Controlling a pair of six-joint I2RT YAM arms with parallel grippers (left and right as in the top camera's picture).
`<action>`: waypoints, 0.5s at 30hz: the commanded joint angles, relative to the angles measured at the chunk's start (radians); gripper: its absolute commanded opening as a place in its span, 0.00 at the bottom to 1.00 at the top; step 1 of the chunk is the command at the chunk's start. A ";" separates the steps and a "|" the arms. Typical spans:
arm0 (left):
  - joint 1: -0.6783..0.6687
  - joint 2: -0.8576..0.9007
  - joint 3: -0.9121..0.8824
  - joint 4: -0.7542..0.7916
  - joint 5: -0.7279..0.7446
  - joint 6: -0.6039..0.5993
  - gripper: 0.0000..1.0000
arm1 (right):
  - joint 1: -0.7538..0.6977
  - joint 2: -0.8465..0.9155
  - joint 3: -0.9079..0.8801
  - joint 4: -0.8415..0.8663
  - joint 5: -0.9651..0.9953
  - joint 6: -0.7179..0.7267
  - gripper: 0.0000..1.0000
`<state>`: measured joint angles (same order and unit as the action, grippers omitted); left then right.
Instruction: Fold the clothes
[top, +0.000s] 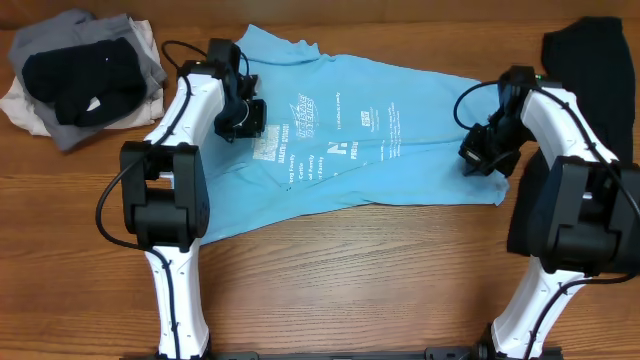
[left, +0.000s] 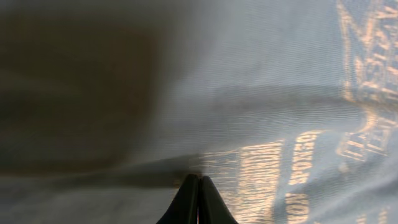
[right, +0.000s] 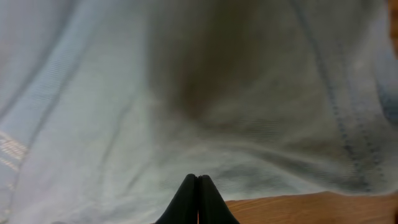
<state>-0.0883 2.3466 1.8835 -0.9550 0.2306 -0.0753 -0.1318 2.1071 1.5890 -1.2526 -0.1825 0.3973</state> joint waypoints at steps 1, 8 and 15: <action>0.011 0.000 0.000 0.007 -0.032 -0.007 0.04 | -0.012 -0.001 -0.026 -0.004 0.029 0.023 0.04; 0.024 0.022 0.000 0.018 -0.080 -0.007 0.04 | -0.026 -0.001 -0.098 0.027 0.208 0.109 0.04; 0.048 0.077 0.000 0.010 -0.078 -0.007 0.04 | -0.082 -0.001 -0.221 0.120 0.204 0.124 0.04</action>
<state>-0.0635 2.3569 1.8866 -0.9428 0.1867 -0.0753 -0.1783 2.0888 1.4334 -1.1507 -0.0349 0.4973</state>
